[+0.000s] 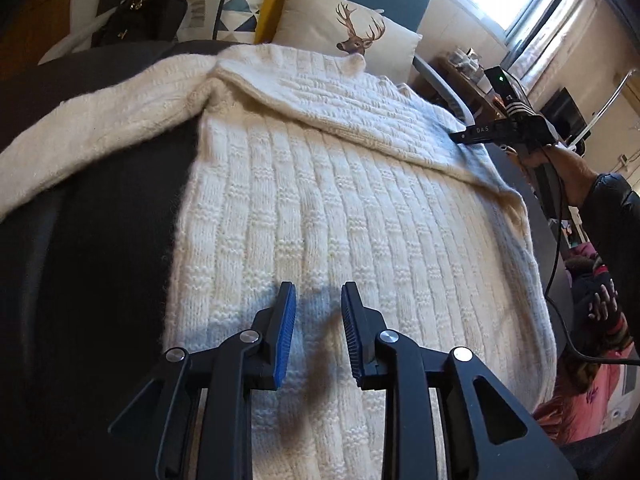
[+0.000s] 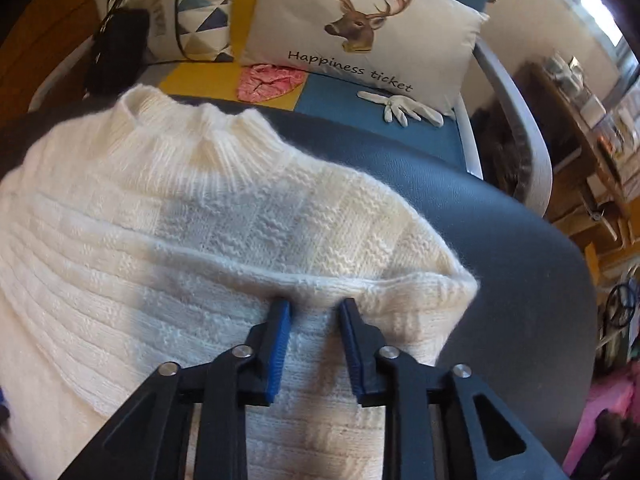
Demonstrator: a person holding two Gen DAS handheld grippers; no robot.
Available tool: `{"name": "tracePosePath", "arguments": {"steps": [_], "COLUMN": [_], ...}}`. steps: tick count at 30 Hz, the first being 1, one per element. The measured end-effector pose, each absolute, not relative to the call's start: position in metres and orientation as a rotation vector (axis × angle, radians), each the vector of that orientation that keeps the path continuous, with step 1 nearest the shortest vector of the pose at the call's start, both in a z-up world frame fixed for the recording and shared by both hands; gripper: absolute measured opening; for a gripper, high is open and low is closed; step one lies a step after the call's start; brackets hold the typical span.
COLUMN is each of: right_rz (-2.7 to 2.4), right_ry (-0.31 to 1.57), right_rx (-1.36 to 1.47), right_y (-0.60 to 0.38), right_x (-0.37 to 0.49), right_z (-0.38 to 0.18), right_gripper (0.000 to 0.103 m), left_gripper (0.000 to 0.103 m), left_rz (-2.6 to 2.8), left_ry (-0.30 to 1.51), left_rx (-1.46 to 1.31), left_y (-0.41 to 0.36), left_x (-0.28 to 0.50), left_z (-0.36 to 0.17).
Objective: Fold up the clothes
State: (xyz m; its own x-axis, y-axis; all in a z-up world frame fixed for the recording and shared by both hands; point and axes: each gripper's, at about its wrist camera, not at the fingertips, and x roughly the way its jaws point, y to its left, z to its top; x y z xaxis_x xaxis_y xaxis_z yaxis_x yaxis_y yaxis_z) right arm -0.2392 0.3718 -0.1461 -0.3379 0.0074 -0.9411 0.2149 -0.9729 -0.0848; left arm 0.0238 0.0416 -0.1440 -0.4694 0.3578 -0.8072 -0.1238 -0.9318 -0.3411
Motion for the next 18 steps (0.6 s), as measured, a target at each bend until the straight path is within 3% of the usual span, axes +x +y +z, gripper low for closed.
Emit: {"name": "tracePosePath", "arguments": {"steps": [1,3,5,7,12,18], "right_rz": [-2.476,-2.523,-2.506,-2.444,-2.269,-2.301], "right_ry": [0.274,0.305,0.161,0.065,0.208,0.140], "right_rx": [1.734,1.729,1.639,1.554,1.511,1.645], "right_y": [0.378,0.380,0.378,0.365,0.311,0.325], "right_x": [-0.239,-0.233,-0.219,-0.197,-0.126,-0.087], "right_z": [-0.143,-0.132,-0.112,-0.095,-0.092,-0.135], "right_gripper": [0.005,0.001,0.002,0.017,0.021,0.021], "left_gripper": [0.032,0.037,0.043,0.043,0.043,0.048], "left_rz": [2.447,2.436,2.426,2.426,2.437,2.491], "left_ry": [-0.352,-0.385,-0.414,-0.431,-0.494,-0.548], "left_rx": [-1.426,-1.418,-1.410,-1.405,-1.389,-1.361], "left_y": [0.041,0.039,0.037,0.036,0.025,0.000], "left_x": [0.024,0.026,0.026,0.026,0.031,0.042], "left_z": [-0.144,-0.144,-0.144,-0.143,-0.135,-0.119]}}
